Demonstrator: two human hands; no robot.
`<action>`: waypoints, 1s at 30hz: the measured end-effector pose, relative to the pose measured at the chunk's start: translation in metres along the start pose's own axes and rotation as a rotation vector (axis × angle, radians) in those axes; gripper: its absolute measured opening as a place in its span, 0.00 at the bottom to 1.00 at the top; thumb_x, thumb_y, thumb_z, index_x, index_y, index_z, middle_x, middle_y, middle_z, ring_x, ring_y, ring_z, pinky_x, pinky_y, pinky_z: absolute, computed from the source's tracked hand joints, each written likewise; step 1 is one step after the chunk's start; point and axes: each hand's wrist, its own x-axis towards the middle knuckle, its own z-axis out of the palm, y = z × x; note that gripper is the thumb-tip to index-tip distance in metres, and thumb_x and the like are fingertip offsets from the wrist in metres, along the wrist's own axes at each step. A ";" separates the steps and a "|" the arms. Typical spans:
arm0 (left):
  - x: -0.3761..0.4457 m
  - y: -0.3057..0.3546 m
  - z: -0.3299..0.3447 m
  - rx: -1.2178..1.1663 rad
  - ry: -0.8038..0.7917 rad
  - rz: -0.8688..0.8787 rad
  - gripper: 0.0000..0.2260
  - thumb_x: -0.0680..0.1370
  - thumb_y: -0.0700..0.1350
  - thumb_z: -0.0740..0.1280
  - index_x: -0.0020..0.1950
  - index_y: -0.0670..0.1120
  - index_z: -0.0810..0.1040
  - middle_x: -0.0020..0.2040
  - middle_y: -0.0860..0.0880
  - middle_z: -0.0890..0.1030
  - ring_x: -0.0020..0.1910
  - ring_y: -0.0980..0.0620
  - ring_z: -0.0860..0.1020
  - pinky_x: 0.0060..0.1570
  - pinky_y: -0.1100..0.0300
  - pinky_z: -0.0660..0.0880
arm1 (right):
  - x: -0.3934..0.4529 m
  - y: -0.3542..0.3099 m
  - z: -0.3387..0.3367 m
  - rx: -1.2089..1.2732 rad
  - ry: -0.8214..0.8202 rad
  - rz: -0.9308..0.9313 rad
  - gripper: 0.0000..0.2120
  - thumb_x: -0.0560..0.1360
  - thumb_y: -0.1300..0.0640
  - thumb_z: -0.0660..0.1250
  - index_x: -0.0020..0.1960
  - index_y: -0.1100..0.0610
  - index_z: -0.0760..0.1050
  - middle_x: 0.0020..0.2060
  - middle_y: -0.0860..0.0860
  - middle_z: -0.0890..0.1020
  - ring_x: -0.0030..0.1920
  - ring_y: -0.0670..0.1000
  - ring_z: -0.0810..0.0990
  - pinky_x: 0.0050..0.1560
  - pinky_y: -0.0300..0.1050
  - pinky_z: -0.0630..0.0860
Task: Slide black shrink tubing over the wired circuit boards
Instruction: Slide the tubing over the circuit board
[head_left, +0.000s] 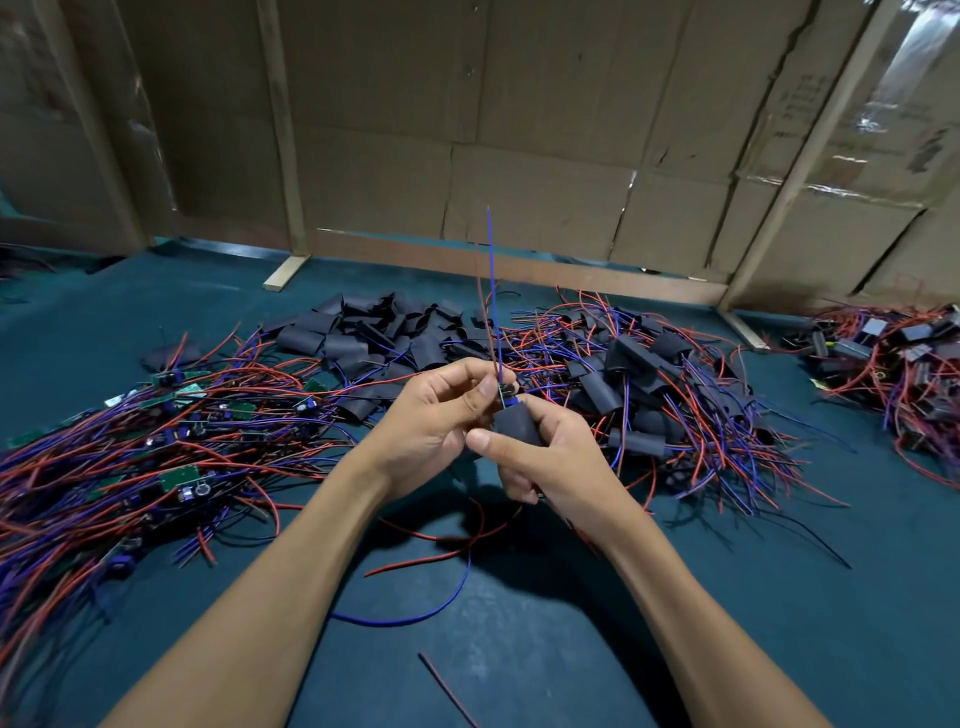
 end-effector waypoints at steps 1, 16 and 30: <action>0.000 0.000 0.000 0.020 0.003 0.002 0.07 0.79 0.42 0.66 0.49 0.47 0.85 0.49 0.45 0.79 0.49 0.45 0.72 0.50 0.55 0.71 | 0.000 -0.001 -0.001 -0.020 -0.005 0.002 0.11 0.72 0.64 0.74 0.43 0.57 0.71 0.24 0.47 0.69 0.22 0.46 0.63 0.23 0.37 0.60; -0.001 0.003 -0.001 0.156 -0.106 -0.084 0.05 0.76 0.37 0.67 0.50 0.38 0.80 0.46 0.48 0.82 0.41 0.51 0.77 0.43 0.60 0.75 | -0.004 -0.002 -0.006 -0.154 -0.031 0.100 0.04 0.74 0.57 0.65 0.46 0.57 0.72 0.24 0.53 0.71 0.20 0.52 0.68 0.21 0.39 0.61; -0.002 0.002 -0.050 1.852 0.715 -0.313 0.19 0.79 0.50 0.63 0.69 0.46 0.71 0.67 0.39 0.70 0.65 0.36 0.65 0.62 0.43 0.62 | 0.036 -0.121 -0.076 -1.420 0.565 -0.114 0.11 0.72 0.46 0.57 0.52 0.47 0.72 0.47 0.54 0.83 0.49 0.60 0.80 0.43 0.50 0.69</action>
